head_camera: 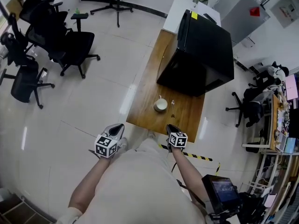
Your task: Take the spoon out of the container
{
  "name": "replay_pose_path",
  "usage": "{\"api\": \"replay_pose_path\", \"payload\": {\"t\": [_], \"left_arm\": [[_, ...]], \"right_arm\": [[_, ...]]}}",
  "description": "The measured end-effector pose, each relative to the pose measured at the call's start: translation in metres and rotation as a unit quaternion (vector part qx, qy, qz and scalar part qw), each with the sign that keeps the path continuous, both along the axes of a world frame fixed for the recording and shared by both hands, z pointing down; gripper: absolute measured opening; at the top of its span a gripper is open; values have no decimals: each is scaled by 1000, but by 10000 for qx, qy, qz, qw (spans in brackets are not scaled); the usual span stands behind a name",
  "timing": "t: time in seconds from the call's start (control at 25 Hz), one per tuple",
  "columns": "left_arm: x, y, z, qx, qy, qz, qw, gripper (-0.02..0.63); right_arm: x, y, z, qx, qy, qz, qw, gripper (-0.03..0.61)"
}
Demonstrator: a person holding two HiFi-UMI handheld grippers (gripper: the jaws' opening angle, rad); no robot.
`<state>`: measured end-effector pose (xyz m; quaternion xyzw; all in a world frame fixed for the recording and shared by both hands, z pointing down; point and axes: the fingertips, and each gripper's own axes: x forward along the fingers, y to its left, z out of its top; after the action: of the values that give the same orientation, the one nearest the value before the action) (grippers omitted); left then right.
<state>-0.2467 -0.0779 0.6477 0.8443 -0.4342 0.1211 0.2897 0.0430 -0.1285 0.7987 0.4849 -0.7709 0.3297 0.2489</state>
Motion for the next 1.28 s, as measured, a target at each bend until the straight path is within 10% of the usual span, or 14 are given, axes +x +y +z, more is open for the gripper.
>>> {"api": "replay_pose_path", "payload": {"t": [0.48, 0.96, 1.28], "left_arm": [[-55, 25, -10, 314, -3, -215, 9993, -18], [-22, 42, -5, 155, -66, 56, 9998, -18], [30, 49, -36, 258, -69, 437, 9987, -18]], "right_arm": [[-17, 18, -82, 920, -3, 330, 9952, 54], [-20, 34, -182, 1694, -915, 726, 9786, 54], [2, 81, -250, 2159, -644, 630, 9723, 46]]}}
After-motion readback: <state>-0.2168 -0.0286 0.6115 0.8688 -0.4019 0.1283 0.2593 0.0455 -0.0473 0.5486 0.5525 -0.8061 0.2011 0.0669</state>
